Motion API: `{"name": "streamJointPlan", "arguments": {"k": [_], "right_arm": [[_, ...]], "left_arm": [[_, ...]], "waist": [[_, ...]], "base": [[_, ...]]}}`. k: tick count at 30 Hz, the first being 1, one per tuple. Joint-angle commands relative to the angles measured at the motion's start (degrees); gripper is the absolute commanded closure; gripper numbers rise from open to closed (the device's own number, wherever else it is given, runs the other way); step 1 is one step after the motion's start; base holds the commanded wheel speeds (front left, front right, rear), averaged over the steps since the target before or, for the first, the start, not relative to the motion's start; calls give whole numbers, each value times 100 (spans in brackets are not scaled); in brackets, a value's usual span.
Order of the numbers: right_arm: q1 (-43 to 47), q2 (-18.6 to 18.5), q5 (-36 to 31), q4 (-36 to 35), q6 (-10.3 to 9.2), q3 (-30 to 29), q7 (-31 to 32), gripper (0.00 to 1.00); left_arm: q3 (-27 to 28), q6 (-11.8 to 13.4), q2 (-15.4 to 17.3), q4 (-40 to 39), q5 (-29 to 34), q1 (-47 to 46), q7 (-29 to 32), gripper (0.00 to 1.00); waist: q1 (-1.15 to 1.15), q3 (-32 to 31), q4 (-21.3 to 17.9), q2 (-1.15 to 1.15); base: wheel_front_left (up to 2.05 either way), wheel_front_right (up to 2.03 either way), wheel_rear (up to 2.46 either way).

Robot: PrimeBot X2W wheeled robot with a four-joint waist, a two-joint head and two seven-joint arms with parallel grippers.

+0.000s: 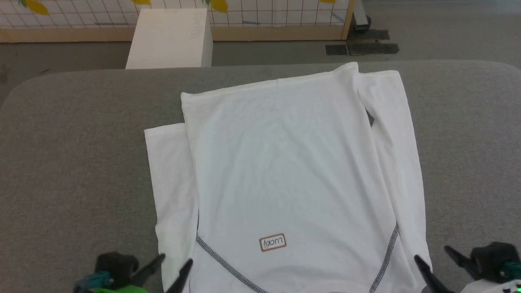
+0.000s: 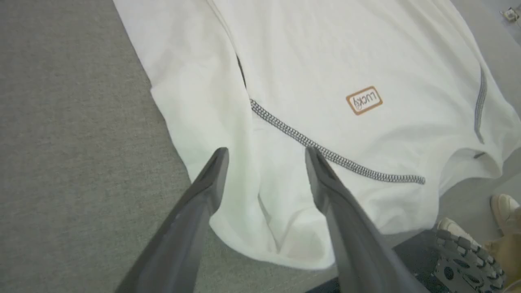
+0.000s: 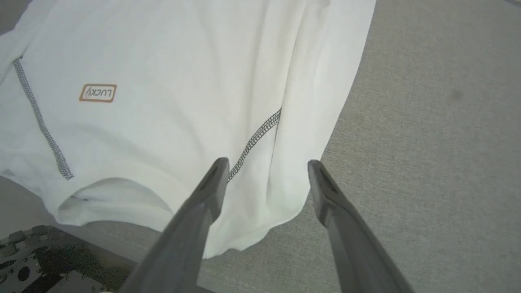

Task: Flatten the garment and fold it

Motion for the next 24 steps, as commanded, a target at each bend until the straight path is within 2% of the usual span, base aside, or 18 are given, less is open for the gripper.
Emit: {"name": "streamJointPlan", "arguments": {"k": [1, 4, 7, 9, 12, 15, 18, 21, 24], "right_arm": [[6, 83, 46, -108, -11, -159, -89, 0], [14, 308, -17, -383, -11, -555, -240, 0], [-74, 689, -235, -603, -11, -924, -612, 0], [-144, 941, -457, -680, -11, -1078, -943, 0], [-234, 1257, -830, -646, -11, -1216, -1507, 0], [-269, 1440, -1077, -477, -11, -1223, -1976, 0], [-300, 1515, -1178, -281, -11, -1177, -2348, 0], [-367, 1524, -1014, -88, -11, -1150, -2572, 0], [-502, 1525, -986, 10, -11, -1069, -2692, 0]], "left_arm": [[223, 146, 138, -197, -117, 142, -234, 0], [692, 466, 346, -702, -273, 384, -603, 0], [1318, 910, 165, -959, -70, 548, -797, 0], [1903, 1166, -266, -1082, 404, 671, -817, 0], [2778, 1267, -1182, -1192, 1298, 1053, -821, 0], [3438, 1180, -1970, -1121, 2154, 1459, -822, 0], [3870, 887, -2559, -914, 2839, 1798, -822, 0], [4009, 435, -2769, -668, 3187, 1806, -823, 0], [4053, -23, -2664, -380, 3303, 1401, -819, 0]], "waist": [[0, -150, -17, 0], [0, -254, -25, 0], [0, -286, -27, 0], [0, -295, -25, 0], [0, -294, -32, 0], [0, -293, -45, 0], [0, -254, -51, 0], [0, -153, -30, 0], [0, 13, 16, 0]], "base": [[0, 0, 0], [0, 0, 0], [0, 0, 0], [0, 0, 0], [0, 0, 0], [0, 0, 0], [0, 0, 0], [0, 0, 0], [0, 0, 0]]}}
